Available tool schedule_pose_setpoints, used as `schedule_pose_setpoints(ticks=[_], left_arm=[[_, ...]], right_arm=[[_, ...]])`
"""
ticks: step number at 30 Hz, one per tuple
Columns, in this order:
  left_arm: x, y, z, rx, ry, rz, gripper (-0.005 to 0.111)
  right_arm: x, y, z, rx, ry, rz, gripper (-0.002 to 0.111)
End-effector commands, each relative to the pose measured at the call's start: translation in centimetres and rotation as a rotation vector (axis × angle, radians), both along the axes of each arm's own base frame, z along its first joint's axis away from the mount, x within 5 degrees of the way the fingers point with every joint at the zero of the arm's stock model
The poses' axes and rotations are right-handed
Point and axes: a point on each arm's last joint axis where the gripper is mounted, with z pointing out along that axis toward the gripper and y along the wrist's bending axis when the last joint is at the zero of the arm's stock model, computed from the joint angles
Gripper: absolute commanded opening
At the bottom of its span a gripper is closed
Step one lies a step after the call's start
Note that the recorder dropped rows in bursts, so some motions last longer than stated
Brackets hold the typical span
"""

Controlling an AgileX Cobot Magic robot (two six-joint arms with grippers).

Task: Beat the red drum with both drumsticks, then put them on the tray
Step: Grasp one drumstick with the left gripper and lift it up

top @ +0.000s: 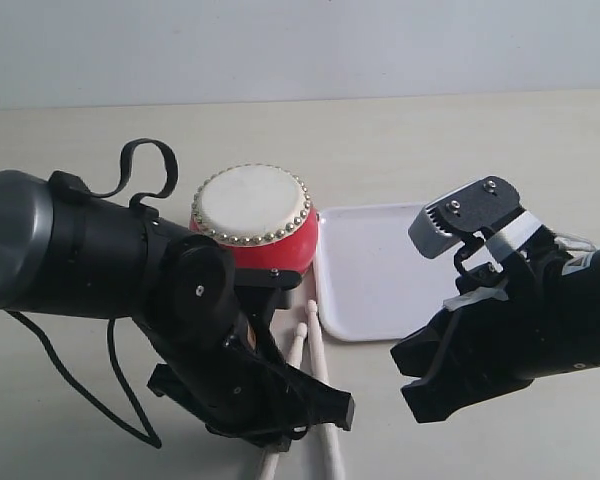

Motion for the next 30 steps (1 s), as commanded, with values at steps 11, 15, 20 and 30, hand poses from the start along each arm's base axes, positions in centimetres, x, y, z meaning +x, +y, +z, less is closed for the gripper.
schedule_pose_setpoints(ticks=[11,15,20,30], left_arm=[[-0.5,0.8,-2.7,0.135,0.004,-0.146,0.013],[-0.3,0.9,-2.6,0.146,-0.015,-0.174,0.006],[-0.2,0.9,-1.7,0.131,-0.053,-0.196,0.0],[0.2,1.0,0.7,0.098,-0.147,-0.246,0.0]], right_arm=[[0.1,0.1,0.1,-0.004,-0.01,0.015,0.0],[0.1,0.1,0.1,-0.004,-0.01,0.015,0.0],[0.1,0.1,0.1,-0.004,-0.01,0.015,0.0],[0.1,0.1,0.1,-0.004,-0.01,0.015,0.0]])
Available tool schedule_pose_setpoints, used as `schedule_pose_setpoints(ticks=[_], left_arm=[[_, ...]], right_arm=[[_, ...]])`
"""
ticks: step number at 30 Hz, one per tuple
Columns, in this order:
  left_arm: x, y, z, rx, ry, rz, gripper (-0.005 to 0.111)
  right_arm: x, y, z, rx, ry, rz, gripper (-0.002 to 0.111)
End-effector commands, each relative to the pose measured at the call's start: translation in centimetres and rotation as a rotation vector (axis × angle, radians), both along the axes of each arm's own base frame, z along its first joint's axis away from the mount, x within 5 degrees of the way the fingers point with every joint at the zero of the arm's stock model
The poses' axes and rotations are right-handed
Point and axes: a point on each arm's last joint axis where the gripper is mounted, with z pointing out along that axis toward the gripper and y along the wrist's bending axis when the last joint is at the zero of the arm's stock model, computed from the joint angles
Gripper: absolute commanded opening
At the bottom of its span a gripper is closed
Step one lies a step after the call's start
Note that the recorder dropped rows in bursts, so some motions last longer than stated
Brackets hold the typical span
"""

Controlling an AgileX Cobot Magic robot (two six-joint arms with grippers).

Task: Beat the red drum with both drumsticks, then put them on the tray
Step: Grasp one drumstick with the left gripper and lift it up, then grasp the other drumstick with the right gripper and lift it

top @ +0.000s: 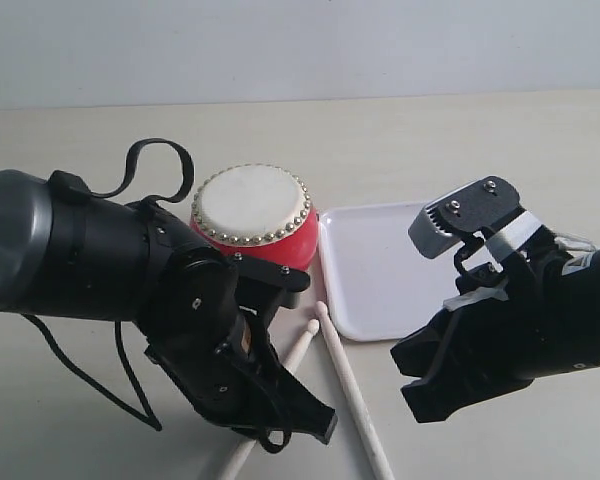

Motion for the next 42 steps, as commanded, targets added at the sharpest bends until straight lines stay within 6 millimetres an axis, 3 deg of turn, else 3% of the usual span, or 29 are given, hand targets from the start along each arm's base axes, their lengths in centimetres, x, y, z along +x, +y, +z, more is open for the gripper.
schedule_pose_setpoints(ticks=[1,17,25,34,36,42], left_arm=[[-0.1,0.7,0.7,0.027,-0.041,-0.063,0.0],[-0.4,2.2,7.1,-0.078,-0.227,-0.117,0.0],[-1.5,5.5,11.6,-0.136,-0.411,-0.093,0.0],[-4.2,9.7,16.6,-0.304,-0.585,-0.079,0.0],[-4.8,10.8,17.6,-0.345,-0.625,-0.074,0.0],[-7.2,14.1,20.9,-0.529,-0.758,-0.049,0.0]], right_arm=[[0.1,0.1,0.1,-0.004,-0.01,0.015,0.0],[0.1,0.1,0.1,-0.002,-0.008,0.007,0.0],[0.5,-0.1,0.2,0.004,-0.027,-0.059,0.0],[0.6,-0.1,0.3,0.019,-0.016,-0.086,0.0],[0.6,-0.1,0.3,0.019,-0.016,-0.086,0.004],[0.8,0.1,-0.4,0.018,0.023,-0.102,0.033]])
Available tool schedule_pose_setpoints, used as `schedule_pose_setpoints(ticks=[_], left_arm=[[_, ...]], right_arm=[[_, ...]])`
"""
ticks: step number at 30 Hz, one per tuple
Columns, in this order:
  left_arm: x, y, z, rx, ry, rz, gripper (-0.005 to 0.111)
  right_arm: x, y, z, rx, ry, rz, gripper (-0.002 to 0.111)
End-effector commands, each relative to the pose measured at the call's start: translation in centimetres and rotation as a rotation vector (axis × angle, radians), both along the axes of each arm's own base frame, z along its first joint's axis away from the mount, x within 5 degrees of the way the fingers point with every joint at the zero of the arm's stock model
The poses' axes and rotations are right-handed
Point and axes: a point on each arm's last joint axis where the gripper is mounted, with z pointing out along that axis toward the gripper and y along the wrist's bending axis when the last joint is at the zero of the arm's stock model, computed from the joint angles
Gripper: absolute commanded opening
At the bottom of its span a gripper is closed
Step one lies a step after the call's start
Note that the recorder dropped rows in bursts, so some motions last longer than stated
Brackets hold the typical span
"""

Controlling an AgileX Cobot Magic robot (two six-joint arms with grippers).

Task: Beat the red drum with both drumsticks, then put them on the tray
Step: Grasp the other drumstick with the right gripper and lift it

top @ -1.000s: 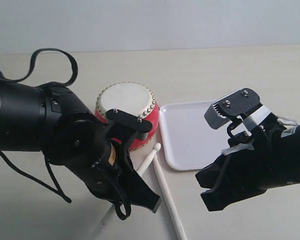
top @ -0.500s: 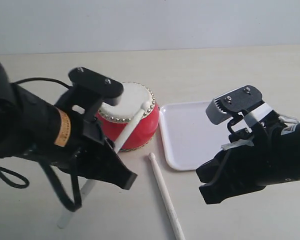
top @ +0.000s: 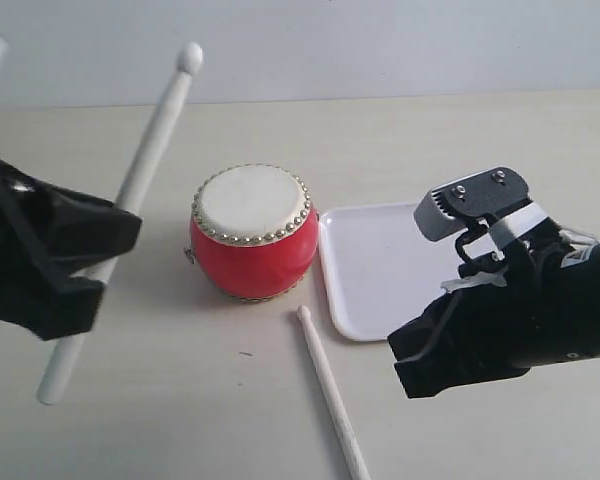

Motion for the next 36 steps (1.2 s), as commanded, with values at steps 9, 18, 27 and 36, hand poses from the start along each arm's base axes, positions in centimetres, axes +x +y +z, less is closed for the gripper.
schedule_pose_setpoints(ticks=[9,18,27,36], left_arm=[[-3.3,4.9,3.0,-0.186,-0.137,0.005,0.0],[-4.0,6.2,3.5,-0.204,-0.175,0.016,0.0],[-4.2,6.5,3.7,-0.217,-0.185,0.015,0.0],[-4.3,6.5,3.7,-0.223,-0.176,0.015,0.0]], right_arm=[[2.4,2.4,0.4,0.082,0.151,0.044,0.039],[4.4,3.0,-3.4,-0.051,0.329,0.022,0.033],[4.6,5.9,-4.5,-0.178,0.404,0.051,0.033],[3.9,8.3,-3.9,-0.352,0.364,-0.008,0.033]])
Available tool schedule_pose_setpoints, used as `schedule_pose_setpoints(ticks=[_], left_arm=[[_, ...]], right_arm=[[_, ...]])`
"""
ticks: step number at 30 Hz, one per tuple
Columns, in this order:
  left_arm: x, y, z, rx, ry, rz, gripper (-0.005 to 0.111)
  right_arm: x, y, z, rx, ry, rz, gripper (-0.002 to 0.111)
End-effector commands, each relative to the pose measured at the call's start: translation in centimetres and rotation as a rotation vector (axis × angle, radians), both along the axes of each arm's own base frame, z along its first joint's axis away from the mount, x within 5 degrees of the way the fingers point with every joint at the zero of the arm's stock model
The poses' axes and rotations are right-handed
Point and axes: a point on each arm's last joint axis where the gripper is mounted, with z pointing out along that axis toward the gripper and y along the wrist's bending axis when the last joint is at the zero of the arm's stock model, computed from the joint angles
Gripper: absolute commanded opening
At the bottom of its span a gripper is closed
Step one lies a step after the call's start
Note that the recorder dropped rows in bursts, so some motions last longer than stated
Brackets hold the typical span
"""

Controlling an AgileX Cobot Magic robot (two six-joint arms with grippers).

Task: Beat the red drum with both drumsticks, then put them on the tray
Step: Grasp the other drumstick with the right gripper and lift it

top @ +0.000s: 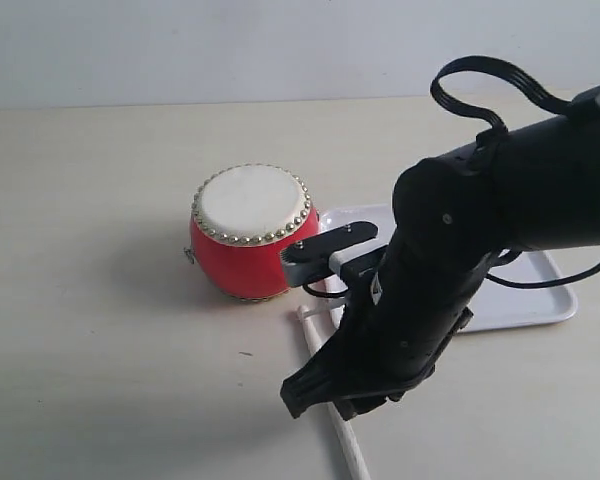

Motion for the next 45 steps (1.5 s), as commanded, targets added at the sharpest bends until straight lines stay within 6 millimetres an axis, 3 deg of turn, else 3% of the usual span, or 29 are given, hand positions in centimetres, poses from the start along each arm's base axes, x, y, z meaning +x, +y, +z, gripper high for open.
schedule_pose_setpoints(ticks=[1,3,8,15,20,22,25,31,37,45], left_arm=[[-0.1,0.0,0.0,-0.005,0.0,-0.003,0.0],[-0.1,0.0,0.0,-0.005,0.0,-0.003,0.0],[-0.1,0.1,-0.1,0.001,0.004,-0.001,0.0],[-0.1,0.2,-0.2,0.013,0.014,0.004,0.0],[-0.1,0.2,-0.2,0.013,0.014,0.004,0.0],[-0.1,0.2,-0.2,0.013,0.014,0.004,0.0],[-0.1,0.2,-0.2,0.013,0.014,0.004,0.0],[-0.1,0.2,-0.2,0.013,0.014,0.004,0.0],[-0.1,0.3,-0.4,0.029,0.027,0.012,0.0],[0.0,0.3,-0.9,0.078,0.065,0.028,0.0]], right_arm=[[-0.3,0.6,0.1,0.003,-0.014,0.011,0.033],[-0.3,0.6,0.0,0.001,-0.005,0.008,0.033],[-0.8,2.0,-2.8,-0.027,0.028,0.053,0.033],[-0.3,2.2,-3.3,-0.009,-0.01,0.046,0.033],[-0.3,2.1,-5.0,-0.055,0.02,0.062,0.031],[-0.3,2.1,-5.1,-0.054,0.018,0.061,0.027],[-0.2,2.0,-5.1,-0.066,0.006,0.085,0.001],[-0.1,1.9,-5.0,-0.072,-0.007,0.101,0.0],[-0.2,1.9,-2.9,-0.039,-0.052,0.125,0.0],[-1.0,0.9,4.0,0.028,-0.177,0.183,0.0]])
